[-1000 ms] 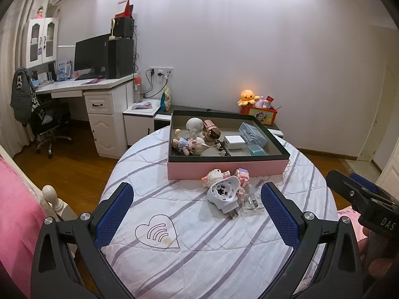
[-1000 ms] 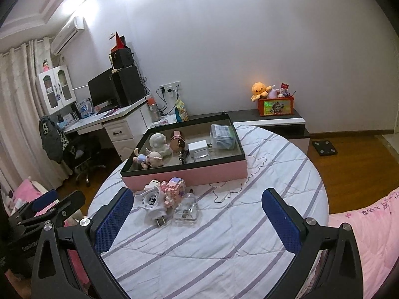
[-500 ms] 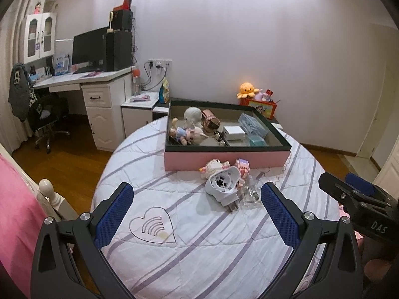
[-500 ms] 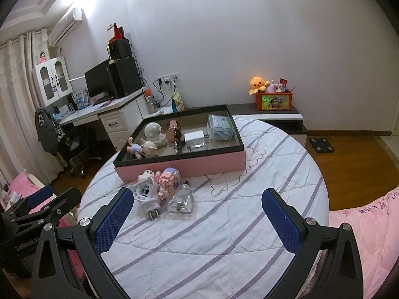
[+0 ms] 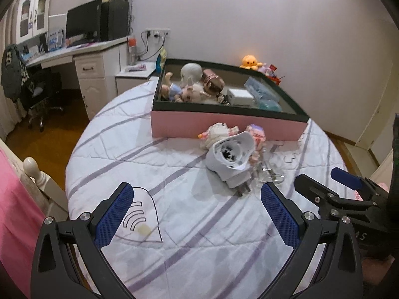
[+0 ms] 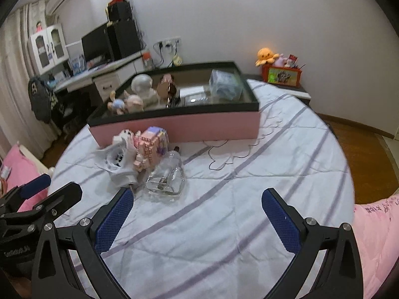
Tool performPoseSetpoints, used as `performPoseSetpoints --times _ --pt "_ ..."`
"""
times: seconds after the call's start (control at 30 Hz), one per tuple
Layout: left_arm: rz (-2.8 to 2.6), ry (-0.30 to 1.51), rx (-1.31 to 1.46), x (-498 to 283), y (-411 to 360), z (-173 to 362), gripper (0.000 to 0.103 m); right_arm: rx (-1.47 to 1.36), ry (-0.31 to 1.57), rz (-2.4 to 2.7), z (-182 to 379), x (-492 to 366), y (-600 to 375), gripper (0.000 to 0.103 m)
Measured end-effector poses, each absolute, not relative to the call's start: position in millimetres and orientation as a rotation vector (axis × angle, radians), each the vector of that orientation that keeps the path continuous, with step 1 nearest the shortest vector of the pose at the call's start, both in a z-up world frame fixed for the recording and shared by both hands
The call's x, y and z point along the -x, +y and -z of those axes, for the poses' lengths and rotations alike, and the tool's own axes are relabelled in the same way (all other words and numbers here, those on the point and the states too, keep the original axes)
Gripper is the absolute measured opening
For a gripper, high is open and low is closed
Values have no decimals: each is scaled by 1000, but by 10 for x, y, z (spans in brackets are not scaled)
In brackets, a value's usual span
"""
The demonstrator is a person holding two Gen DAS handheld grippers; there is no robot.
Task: Organize rigid objects
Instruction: 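Grasp the clear glass bottle with the right tool while the left tool grasps the white dryer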
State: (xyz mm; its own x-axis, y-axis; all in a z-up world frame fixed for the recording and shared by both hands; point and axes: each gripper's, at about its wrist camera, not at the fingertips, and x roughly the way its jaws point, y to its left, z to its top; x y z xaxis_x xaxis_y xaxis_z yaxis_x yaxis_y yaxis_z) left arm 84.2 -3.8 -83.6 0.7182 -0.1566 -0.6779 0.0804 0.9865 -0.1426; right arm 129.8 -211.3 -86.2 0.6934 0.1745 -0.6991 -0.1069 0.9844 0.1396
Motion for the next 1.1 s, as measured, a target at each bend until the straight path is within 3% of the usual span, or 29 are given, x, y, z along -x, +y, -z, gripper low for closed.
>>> performPoseSetpoints --times 0.33,0.43,0.47,0.5,0.57,1.1 --pt "107 781 145 -1019 142 948 103 -1 884 -206 1153 -1742 -1833 99" --pt "125 780 139 -1033 97 941 103 -6 888 -176 1169 -1764 -1883 78" --pt "135 781 137 -1042 64 941 103 -4 881 -156 1158 -1756 -1917 64" --pt "142 783 134 -1056 33 945 103 -8 881 -146 1161 -1754 -1957 56" --pt "156 793 125 -1092 -42 967 103 -22 883 -155 1162 -1746 -2016 51" --pt "128 849 162 -1545 -250 1151 103 -44 890 -180 1156 -1817 -2068 51"
